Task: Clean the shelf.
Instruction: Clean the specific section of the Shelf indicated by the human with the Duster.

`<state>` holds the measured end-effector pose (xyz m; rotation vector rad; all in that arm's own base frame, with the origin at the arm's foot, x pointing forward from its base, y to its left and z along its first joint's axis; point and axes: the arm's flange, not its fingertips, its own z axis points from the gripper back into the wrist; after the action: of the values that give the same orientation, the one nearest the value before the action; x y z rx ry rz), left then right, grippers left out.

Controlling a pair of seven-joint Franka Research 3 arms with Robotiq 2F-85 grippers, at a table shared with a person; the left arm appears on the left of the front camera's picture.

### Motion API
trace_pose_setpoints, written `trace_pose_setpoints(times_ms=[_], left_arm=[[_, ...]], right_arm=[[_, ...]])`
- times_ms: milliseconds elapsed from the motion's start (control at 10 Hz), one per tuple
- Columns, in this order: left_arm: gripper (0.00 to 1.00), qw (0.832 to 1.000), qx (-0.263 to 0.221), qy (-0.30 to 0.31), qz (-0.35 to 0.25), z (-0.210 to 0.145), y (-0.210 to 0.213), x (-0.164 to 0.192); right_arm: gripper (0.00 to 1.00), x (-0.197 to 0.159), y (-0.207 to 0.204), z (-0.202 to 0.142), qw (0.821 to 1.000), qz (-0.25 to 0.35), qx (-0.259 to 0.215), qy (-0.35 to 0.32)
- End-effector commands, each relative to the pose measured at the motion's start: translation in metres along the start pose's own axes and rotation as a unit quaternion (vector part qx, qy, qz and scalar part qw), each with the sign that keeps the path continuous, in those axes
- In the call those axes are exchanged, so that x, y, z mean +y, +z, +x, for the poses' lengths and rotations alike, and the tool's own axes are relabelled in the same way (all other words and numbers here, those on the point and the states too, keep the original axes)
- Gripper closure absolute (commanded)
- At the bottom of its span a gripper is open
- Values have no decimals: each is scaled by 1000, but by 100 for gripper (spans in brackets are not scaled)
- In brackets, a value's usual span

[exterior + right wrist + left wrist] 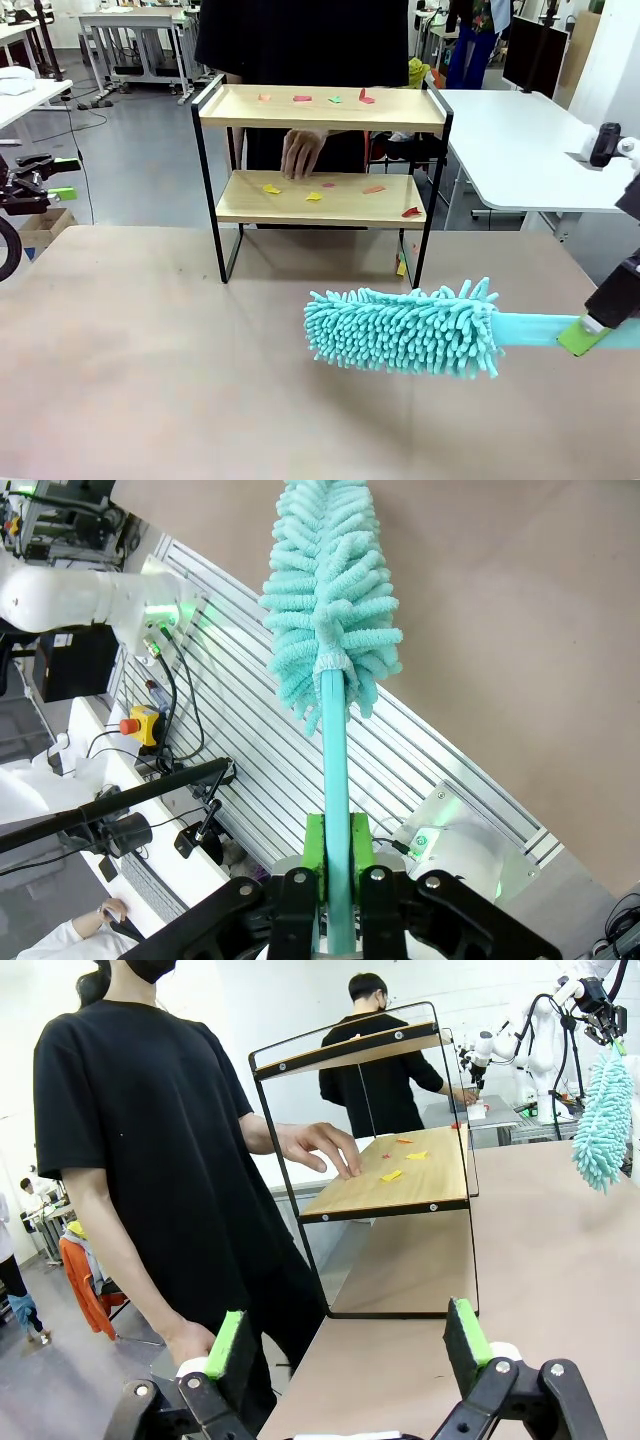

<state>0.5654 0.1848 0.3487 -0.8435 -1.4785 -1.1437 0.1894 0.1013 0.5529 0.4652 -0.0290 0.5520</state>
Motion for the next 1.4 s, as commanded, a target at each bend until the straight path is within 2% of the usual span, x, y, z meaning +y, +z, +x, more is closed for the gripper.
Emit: trace_pose_setpoints(times_ms=[0,100,400,600,900,1300], left_arm=[[0,1000,-1,-2,1,4,0,-2],[0,1000,-1,-2,1,4,0,-2],[0,1000,-1,-2,1,4,0,-2],[0,1000,-1,-2,1,4,0,-2],[0,1000,-1,-2,1,4,0,-2],[0,1000,-1,-2,1,4,0,-2]], right_arm=[[87,2,2,1,1000,6,-4,4],[87,0,0,0,1000,0,0,0],[87,56,-4,8,995,27,-92,-19],[87,88,-15,14,989,23,-143,-42],[87,127,-50,45,969,-18,-227,-101],[87,148,-82,98,950,-5,-277,-145]])
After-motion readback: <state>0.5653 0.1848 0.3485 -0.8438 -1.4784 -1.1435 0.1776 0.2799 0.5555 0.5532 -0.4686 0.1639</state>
